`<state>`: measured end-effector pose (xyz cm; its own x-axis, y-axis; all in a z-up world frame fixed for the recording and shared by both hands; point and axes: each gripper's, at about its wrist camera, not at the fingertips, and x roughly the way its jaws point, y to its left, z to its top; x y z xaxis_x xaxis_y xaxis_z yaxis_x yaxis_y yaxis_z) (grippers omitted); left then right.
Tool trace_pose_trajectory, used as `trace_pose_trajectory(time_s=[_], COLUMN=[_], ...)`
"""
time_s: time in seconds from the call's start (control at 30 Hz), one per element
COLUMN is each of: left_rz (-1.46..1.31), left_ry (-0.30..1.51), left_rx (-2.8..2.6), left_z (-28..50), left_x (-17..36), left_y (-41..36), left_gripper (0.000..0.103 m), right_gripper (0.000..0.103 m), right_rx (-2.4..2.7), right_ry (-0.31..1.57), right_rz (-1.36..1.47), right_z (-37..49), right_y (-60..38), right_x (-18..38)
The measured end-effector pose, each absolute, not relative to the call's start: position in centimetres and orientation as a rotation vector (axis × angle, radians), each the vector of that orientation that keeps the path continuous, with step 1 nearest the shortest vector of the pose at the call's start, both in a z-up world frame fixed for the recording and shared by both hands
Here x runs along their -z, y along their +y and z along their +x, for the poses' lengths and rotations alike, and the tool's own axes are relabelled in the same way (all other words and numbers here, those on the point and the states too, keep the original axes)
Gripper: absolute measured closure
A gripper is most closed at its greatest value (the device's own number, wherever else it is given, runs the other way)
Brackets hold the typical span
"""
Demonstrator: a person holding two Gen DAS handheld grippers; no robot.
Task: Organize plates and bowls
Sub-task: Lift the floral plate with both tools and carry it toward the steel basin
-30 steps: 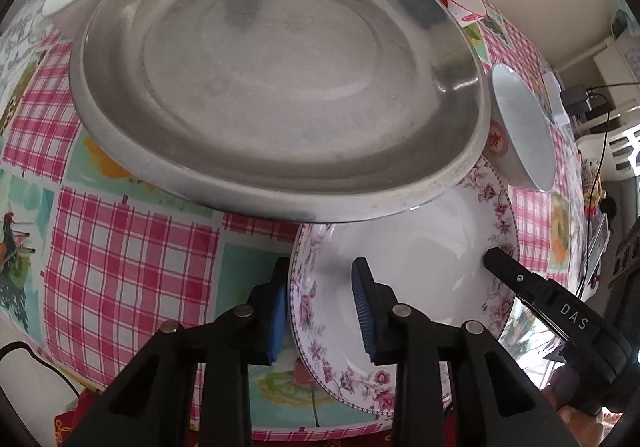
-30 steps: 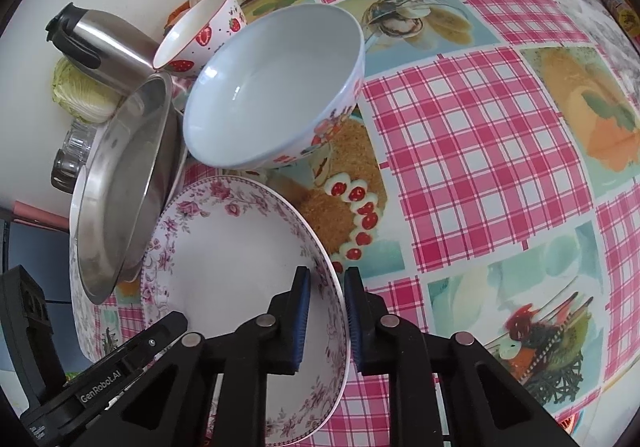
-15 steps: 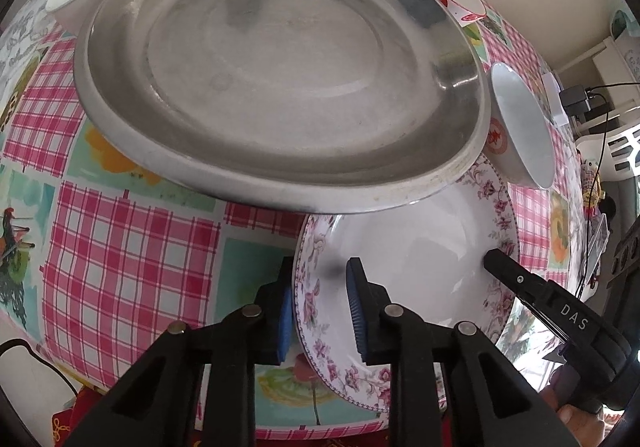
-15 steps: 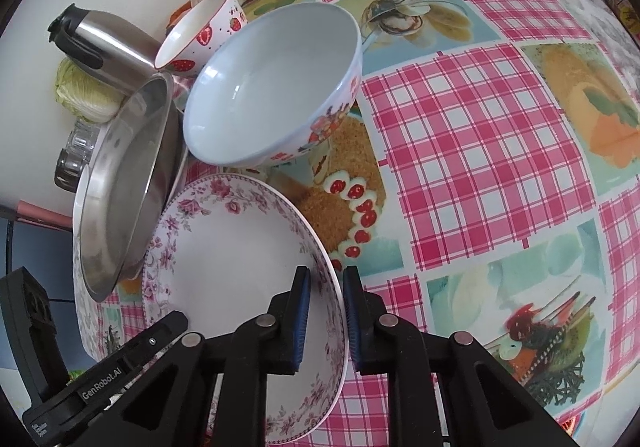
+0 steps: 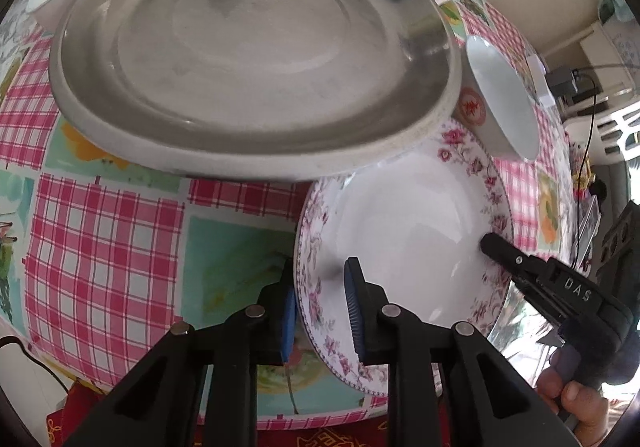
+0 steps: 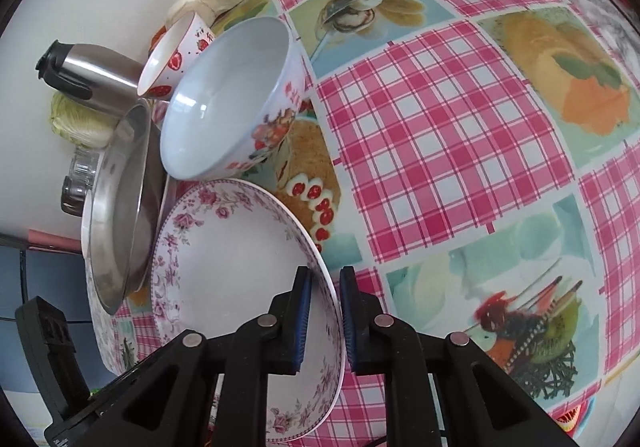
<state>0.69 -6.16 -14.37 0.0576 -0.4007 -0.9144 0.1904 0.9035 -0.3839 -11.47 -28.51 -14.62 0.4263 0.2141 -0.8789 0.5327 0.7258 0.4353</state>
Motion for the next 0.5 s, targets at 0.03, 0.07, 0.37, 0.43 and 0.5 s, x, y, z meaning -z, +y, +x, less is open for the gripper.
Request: trace_pose_trajectory(time_s=[0.03,0.07,0.37,0.43,0.5], left_rz=[-0.189,-0.197,-0.157,-0.136,-0.133], left_ry=[1.446,1.444,1.422,1.416,1.408], left_rx=[0.446,0.442,0.431,0.428,0.430], left_z=[1.0,1.2,1.8,1.3,1.2], left_x=[14.4,14.4,14.0,13.7,13.4], left_y=[-6.0,-5.9,-6.0,-6.4,-6.6], left_gripper=[0.080,0.079,0.084,0.085,0.085], right_gripper=[0.087,0.087,0.087,0.087,0.087], right_rx=[0.222,0.218,0.187,0.185,0.186], right_ry=[1.139,1.138,1.109,1.117,1.123], right_rz=[0.775,0.773,0.780,0.753,0.735], right_z=[-11.4,-11.4,-11.8,-11.6,-11.2], right_y=[-28.6,-28.7,-30.1,-29.7,-28.9], right_x=[14.6,14.6,14.5,14.3,14.3])
